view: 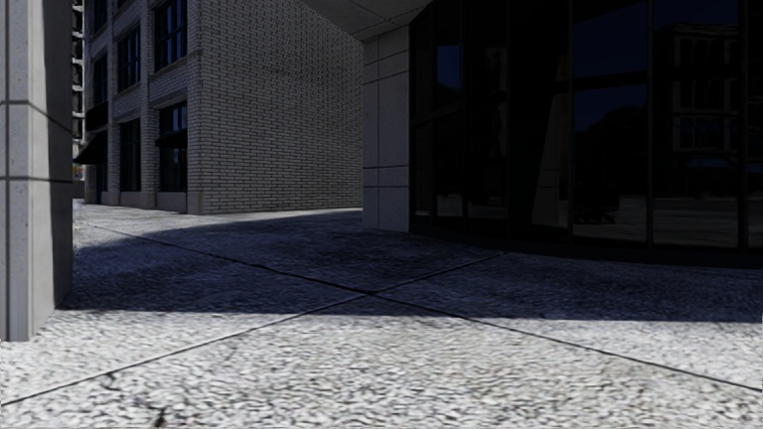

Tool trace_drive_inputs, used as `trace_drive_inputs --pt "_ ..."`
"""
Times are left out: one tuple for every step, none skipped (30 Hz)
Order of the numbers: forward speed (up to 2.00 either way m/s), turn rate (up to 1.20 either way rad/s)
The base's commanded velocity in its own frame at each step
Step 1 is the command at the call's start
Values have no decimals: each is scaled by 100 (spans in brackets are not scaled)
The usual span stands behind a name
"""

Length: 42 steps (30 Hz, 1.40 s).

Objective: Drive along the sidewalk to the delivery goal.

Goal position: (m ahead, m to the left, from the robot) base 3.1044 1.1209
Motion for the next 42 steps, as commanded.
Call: trace_drive_inputs --pt "143 30" --pt "143 30" --pt "143 30" --pt "143 30" --pt "143 32" --pt "143 42" --pt "143 51" --pt "143 51" --pt "143 52" --pt "143 53" --pt "143 53" --pt "143 53" --pt "143 53" --pt "143 53" --pt "143 53" --pt "143 53" --pt "143 53" --pt "143 53" --pt "143 51" --pt "143 51" --pt "143 38" --pt "143 22" --pt "143 0" --pt "143 0" --pt "143 0" --pt "143 0" --pt "144 0" --pt "144 0" --pt "144 0" --pt "144 0" --pt "144 0" --pt "144 0" --pt "144 0" --pt "143 0" --pt "143 5" --pt "143 5" --pt "143 22" --pt "139 32" --pt "131 37" --pt "131 37" --pt "126 38" --pt "118 38"
